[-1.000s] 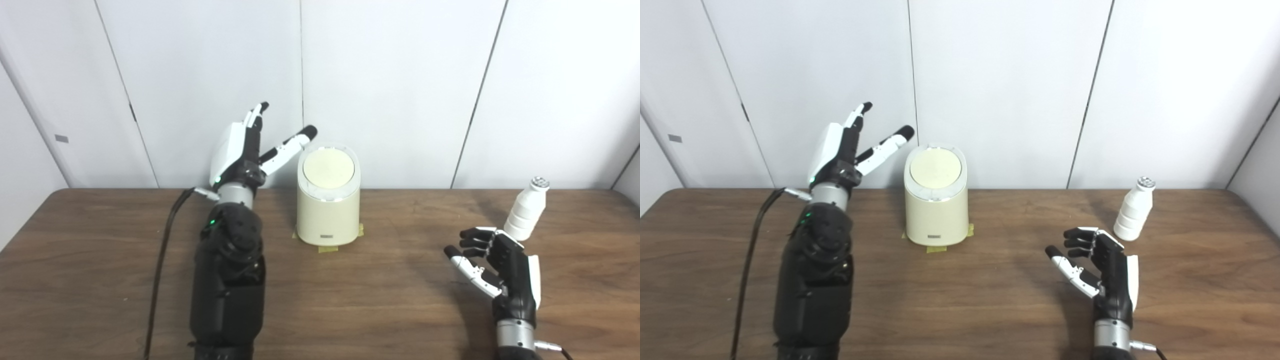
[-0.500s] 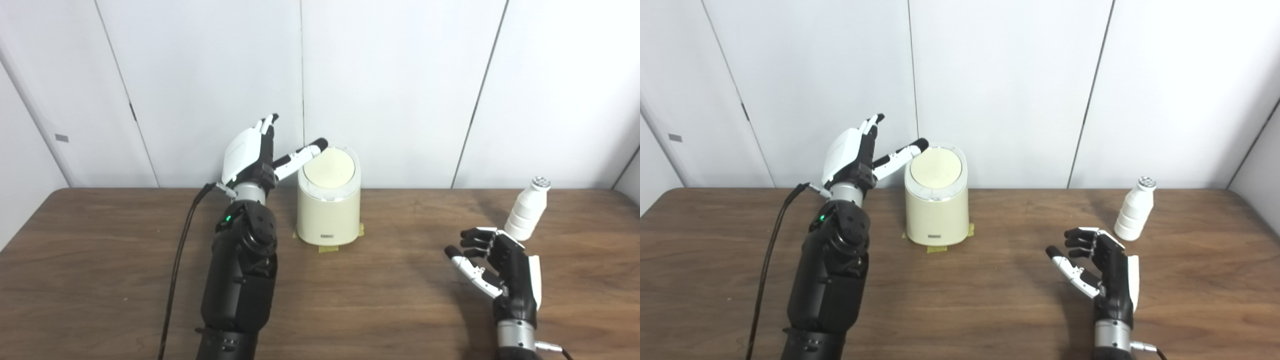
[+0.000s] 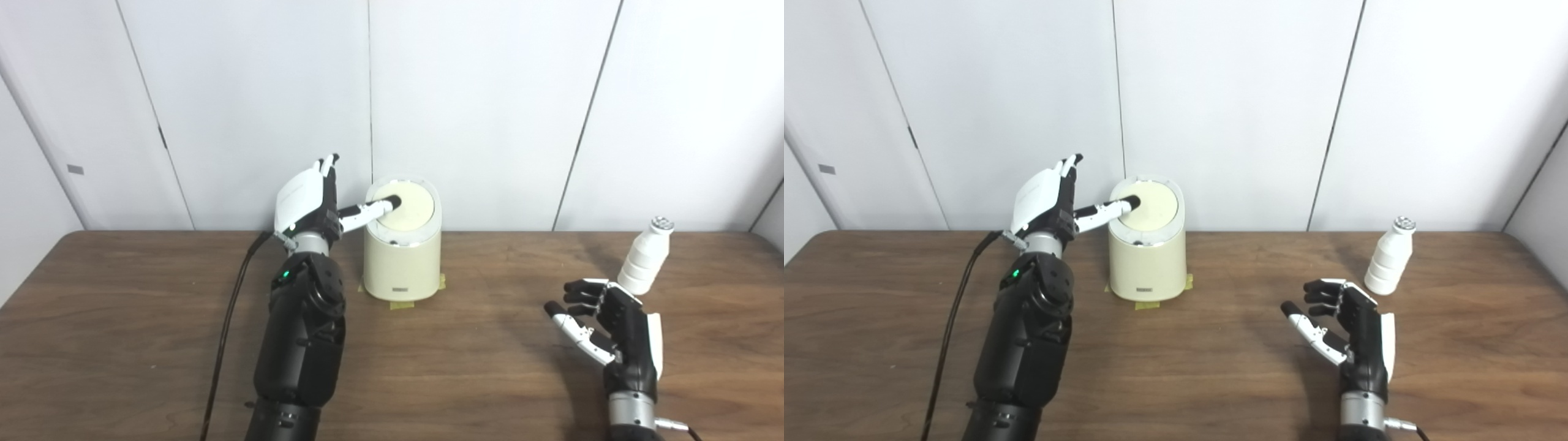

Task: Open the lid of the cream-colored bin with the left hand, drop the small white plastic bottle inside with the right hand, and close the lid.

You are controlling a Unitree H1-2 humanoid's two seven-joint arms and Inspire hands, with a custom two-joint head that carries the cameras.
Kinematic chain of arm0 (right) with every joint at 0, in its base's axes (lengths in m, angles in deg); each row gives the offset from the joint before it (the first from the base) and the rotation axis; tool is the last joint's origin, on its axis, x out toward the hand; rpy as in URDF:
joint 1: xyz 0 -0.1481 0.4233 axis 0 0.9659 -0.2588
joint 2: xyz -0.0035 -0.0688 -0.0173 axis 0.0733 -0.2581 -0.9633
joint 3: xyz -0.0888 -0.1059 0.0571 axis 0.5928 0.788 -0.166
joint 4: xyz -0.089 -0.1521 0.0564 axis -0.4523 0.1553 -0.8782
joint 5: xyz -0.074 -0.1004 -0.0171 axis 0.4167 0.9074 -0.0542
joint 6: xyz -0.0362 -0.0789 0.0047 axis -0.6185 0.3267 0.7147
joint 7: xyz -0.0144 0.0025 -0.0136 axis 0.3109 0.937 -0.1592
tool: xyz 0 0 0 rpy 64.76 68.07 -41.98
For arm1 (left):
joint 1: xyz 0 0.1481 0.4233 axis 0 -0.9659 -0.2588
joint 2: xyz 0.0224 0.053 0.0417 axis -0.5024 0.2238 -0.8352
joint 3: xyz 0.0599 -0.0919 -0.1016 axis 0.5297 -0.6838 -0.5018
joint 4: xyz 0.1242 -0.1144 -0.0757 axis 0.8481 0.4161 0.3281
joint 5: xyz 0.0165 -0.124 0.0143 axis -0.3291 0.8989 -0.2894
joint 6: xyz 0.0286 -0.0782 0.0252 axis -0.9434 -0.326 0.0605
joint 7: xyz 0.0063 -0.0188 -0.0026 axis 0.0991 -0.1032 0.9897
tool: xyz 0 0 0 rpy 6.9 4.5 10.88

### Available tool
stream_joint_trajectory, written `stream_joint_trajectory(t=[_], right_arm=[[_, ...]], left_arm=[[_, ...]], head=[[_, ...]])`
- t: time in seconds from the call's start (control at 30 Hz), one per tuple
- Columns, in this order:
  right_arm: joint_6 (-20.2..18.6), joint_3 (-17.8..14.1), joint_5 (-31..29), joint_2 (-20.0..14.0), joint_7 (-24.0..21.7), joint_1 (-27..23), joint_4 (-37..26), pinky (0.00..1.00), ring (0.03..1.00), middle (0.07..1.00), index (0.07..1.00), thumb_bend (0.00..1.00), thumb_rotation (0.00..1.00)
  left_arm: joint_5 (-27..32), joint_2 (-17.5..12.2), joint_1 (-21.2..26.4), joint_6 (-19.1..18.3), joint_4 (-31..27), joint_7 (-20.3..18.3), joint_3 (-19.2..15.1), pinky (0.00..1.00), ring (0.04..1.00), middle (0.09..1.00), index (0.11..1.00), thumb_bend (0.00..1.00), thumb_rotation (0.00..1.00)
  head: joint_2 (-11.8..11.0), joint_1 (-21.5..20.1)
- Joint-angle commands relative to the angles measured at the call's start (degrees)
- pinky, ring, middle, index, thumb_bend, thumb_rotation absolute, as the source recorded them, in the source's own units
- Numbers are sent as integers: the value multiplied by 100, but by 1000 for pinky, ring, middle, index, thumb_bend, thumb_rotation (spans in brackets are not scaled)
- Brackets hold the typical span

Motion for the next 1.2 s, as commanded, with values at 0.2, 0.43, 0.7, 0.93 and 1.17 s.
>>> stream_joint_trajectory(t=[0.2, 0.43, 0.7, 0.93, 1.17], right_arm=[[118, 3, 30, 9, 9, 26, -5, 480, 564, 580, 490, 481, 146], [24, 44, 43, 39, -12, 69, -112, 483, 566, 585, 490, 480, 146], [56, 82, 105, 47, 25, 74, -103, 487, 569, 588, 490, 480, 145], [96, 100, 142, 53, 53, 69, -82, 485, 566, 585, 490, 480, 145], [151, 118, 157, 35, 38, 69, -65, 480, 558, 581, 490, 480, 145]], left_arm=[[-5, 110, 324, 8, 117, 318, 98, 1000, 1000, 1000, 1000, 918, 608], [-129, 150, 440, 8, 373, 423, 197, 1000, 1000, 1000, 1000, 897, 577], [-191, 147, 622, 9, 735, 571, 283, 1000, 1000, 1000, 1000, 895, 601], [-371, 164, 710, 7, 898, 592, 273, 1000, 1000, 1000, 1000, 834, 437], [-572, 62, 747, 8, 844, 436, 453, 1000, 1000, 1000, 1000, 850, 142]], head=[[15, -31], [18, -85], [25, -126], [24, -135], [28, -144]])
